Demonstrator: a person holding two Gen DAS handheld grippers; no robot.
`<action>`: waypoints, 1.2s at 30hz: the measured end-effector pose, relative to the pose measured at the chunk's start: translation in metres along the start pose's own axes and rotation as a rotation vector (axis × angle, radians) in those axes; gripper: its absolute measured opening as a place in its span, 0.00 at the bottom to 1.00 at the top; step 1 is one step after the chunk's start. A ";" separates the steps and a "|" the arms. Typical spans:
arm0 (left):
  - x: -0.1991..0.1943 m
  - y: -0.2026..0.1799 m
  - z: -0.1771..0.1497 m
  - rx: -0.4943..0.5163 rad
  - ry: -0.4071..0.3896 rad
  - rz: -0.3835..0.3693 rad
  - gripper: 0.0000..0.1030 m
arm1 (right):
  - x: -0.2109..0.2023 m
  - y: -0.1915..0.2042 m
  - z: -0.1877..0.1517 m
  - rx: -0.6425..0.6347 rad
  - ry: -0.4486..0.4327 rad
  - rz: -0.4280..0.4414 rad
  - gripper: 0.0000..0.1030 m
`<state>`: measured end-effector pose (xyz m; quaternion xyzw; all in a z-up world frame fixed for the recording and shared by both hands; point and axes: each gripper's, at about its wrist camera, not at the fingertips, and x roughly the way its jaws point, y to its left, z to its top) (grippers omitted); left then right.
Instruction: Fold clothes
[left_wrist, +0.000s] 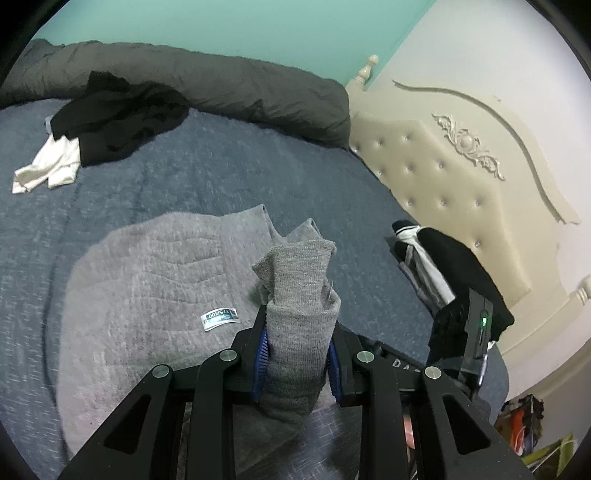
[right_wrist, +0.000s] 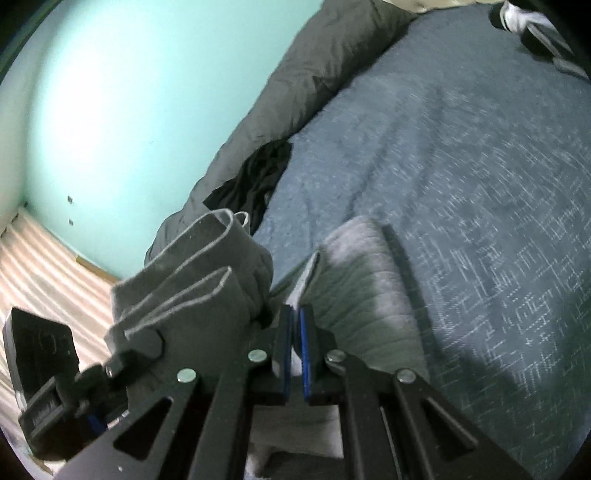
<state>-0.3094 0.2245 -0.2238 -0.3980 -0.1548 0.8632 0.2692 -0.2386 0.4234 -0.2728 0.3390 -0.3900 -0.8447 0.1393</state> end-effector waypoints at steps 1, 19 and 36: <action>0.005 -0.001 -0.003 -0.001 0.005 0.001 0.27 | 0.001 -0.002 0.001 0.010 0.000 -0.003 0.03; 0.048 -0.012 -0.030 0.035 0.069 0.037 0.33 | 0.000 -0.038 -0.005 0.162 0.009 -0.021 0.07; -0.047 0.052 -0.011 -0.024 -0.003 0.149 0.47 | -0.019 -0.001 0.011 0.048 -0.083 0.045 0.07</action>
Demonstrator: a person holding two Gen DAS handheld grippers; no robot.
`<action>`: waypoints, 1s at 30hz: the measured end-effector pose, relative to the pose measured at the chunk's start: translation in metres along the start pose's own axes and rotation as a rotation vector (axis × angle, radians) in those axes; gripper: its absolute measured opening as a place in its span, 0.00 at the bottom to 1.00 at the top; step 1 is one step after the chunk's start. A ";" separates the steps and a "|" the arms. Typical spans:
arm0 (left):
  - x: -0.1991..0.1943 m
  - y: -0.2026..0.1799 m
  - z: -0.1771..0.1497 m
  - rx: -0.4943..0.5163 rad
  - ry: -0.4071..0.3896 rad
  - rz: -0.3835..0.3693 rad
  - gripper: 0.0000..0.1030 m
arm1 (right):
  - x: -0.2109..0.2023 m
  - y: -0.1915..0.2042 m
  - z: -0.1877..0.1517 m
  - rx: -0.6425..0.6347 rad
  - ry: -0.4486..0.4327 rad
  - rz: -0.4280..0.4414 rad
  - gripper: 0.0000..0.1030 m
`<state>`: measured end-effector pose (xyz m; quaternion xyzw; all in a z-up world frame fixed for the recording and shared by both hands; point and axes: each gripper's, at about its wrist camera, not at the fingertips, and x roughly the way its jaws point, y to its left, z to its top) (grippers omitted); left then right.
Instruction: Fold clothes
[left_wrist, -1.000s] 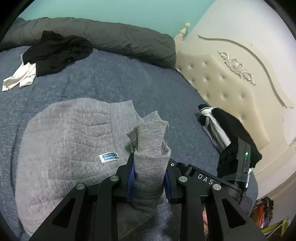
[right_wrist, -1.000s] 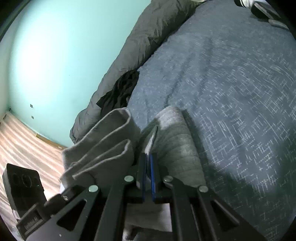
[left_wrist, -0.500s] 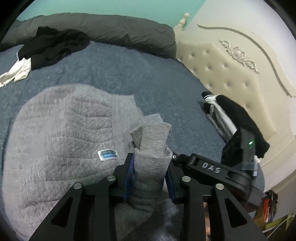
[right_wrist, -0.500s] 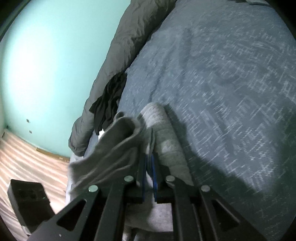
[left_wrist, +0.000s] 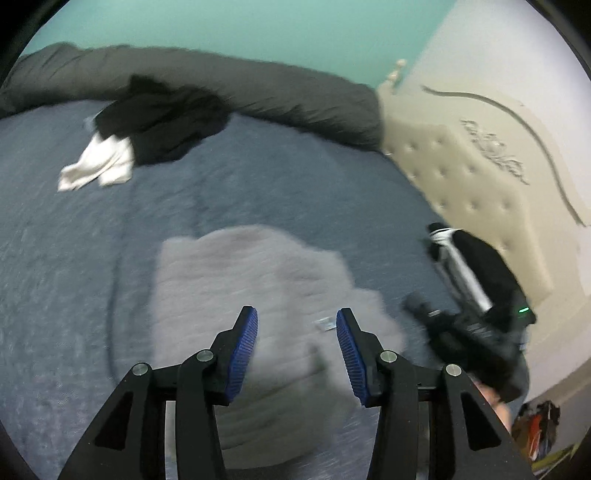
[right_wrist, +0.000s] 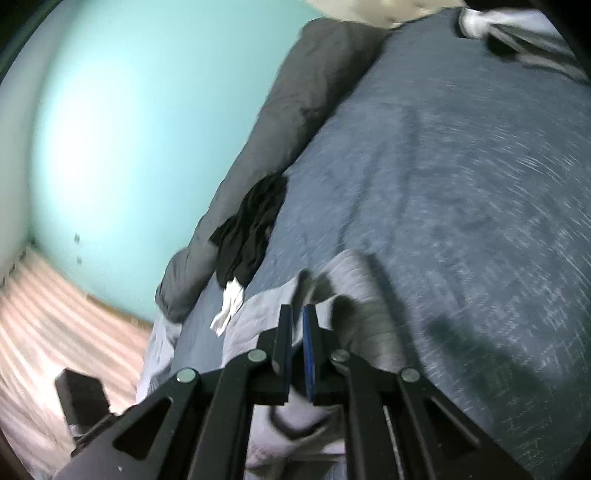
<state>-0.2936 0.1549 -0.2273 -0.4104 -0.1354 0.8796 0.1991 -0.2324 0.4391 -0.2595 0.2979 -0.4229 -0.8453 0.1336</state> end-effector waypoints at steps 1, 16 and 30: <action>0.001 0.005 -0.004 -0.005 0.003 0.008 0.47 | 0.004 0.002 -0.002 -0.008 0.016 -0.004 0.07; 0.013 0.017 -0.030 -0.007 0.032 0.041 0.47 | 0.035 0.004 -0.025 -0.092 0.158 -0.049 0.30; 0.008 0.005 -0.024 0.050 0.007 0.061 0.47 | -0.006 -0.002 -0.012 -0.110 0.011 -0.071 0.03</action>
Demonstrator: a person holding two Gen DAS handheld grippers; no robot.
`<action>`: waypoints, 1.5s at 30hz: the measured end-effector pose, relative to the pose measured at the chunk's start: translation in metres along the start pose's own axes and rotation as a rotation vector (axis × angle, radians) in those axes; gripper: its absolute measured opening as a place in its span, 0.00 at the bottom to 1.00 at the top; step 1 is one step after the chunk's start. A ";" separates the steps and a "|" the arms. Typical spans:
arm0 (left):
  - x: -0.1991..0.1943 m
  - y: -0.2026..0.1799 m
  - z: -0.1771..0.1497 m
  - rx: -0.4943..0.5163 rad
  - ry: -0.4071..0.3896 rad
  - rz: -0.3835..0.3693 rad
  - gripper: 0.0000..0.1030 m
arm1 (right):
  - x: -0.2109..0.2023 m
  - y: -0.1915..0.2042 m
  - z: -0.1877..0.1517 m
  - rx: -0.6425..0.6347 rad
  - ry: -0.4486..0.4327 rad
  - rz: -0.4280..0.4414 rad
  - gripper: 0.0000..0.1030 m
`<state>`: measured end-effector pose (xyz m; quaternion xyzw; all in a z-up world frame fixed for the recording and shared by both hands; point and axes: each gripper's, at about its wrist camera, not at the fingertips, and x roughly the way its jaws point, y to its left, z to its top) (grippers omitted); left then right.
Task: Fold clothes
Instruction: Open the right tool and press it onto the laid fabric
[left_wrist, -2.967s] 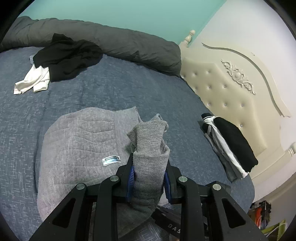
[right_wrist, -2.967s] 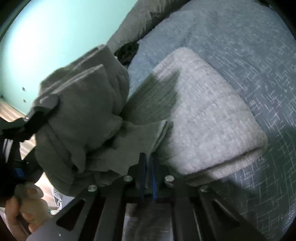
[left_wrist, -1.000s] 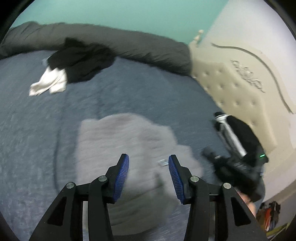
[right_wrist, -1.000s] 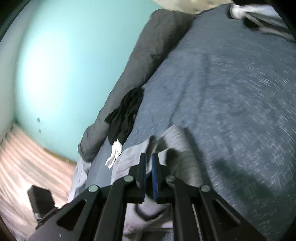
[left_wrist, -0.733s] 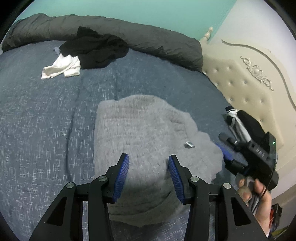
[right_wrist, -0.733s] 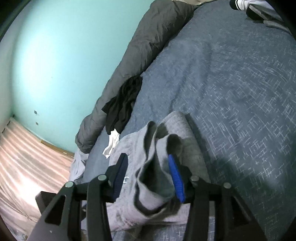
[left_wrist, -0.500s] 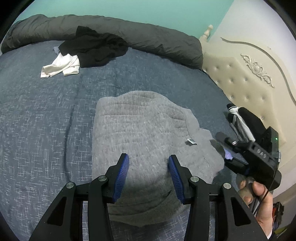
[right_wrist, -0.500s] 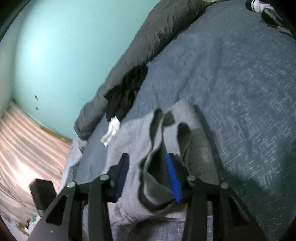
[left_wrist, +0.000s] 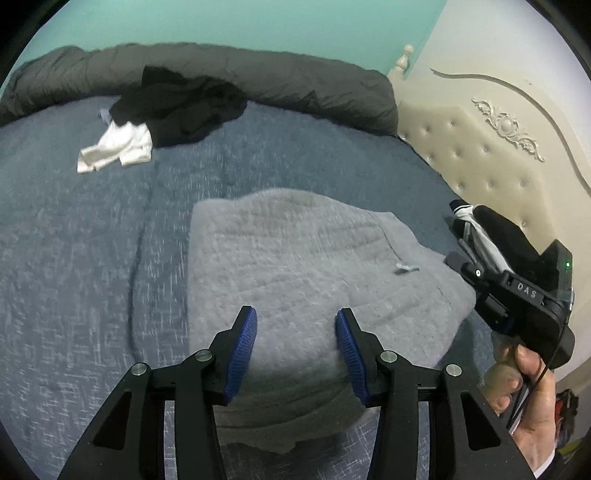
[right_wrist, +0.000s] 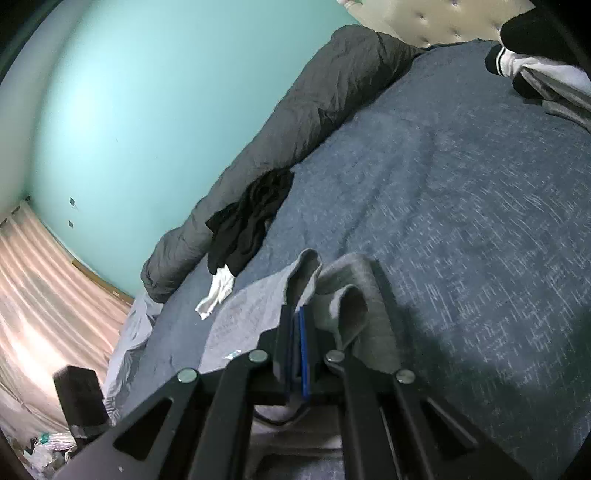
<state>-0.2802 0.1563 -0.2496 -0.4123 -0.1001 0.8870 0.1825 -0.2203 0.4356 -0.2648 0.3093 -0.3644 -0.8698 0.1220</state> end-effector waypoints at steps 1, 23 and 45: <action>0.001 0.001 0.000 -0.004 0.004 0.004 0.47 | 0.004 -0.004 -0.002 0.010 0.017 -0.011 0.03; 0.038 0.000 -0.021 0.008 0.082 0.001 0.47 | 0.000 0.005 -0.002 0.037 0.069 0.100 0.07; 0.045 0.010 0.030 0.013 0.085 0.030 0.44 | 0.024 -0.036 -0.027 0.123 0.190 -0.046 0.00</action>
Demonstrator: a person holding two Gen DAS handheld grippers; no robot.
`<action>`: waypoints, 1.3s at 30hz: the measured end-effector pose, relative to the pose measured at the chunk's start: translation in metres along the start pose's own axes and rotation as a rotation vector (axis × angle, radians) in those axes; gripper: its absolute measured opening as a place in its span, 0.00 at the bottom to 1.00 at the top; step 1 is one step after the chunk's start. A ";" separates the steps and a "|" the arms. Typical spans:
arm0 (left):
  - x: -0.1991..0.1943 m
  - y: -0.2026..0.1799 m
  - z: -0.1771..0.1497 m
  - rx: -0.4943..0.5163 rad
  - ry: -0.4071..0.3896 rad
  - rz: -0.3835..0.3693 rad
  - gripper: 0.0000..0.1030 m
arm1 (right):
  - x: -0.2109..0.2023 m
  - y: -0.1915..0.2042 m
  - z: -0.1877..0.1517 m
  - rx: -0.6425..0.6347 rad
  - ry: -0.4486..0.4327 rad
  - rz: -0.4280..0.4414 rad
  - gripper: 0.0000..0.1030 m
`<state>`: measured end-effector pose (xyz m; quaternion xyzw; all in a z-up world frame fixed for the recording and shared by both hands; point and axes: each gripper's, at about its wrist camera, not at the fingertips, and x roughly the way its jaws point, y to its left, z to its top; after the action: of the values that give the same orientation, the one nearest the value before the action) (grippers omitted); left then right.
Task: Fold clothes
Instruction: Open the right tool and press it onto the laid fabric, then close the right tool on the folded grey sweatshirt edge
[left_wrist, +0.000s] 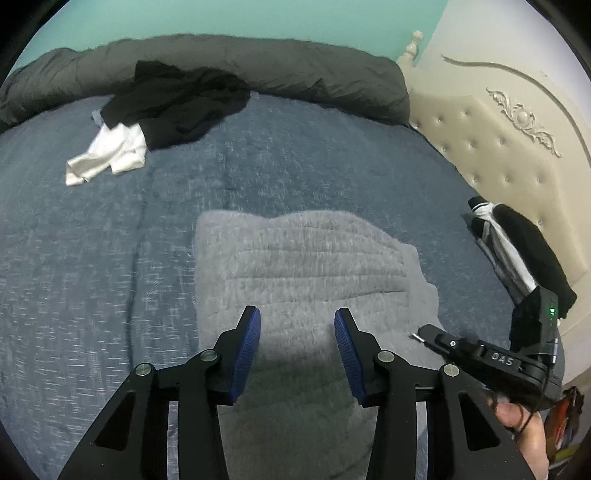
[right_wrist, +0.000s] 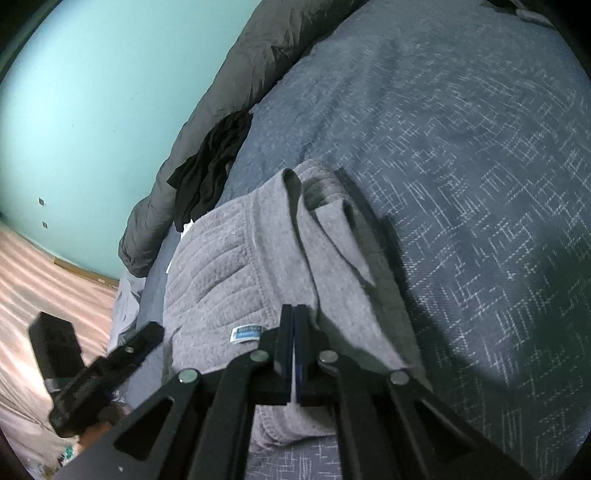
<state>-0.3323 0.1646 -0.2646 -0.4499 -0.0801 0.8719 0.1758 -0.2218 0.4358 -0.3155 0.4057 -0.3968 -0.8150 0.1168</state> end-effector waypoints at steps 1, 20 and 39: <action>0.005 0.001 -0.003 0.001 0.012 0.002 0.44 | 0.000 0.000 0.000 0.004 0.001 0.002 0.00; -0.016 -0.024 -0.052 0.101 0.046 -0.007 0.43 | -0.030 0.012 0.004 -0.022 -0.090 0.037 0.02; 0.022 -0.024 0.039 -0.005 0.056 -0.042 0.43 | -0.033 0.002 0.009 0.017 -0.101 0.060 0.03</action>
<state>-0.3699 0.1959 -0.2515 -0.4729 -0.0870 0.8548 0.1953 -0.2076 0.4562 -0.2923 0.3528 -0.4212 -0.8273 0.1173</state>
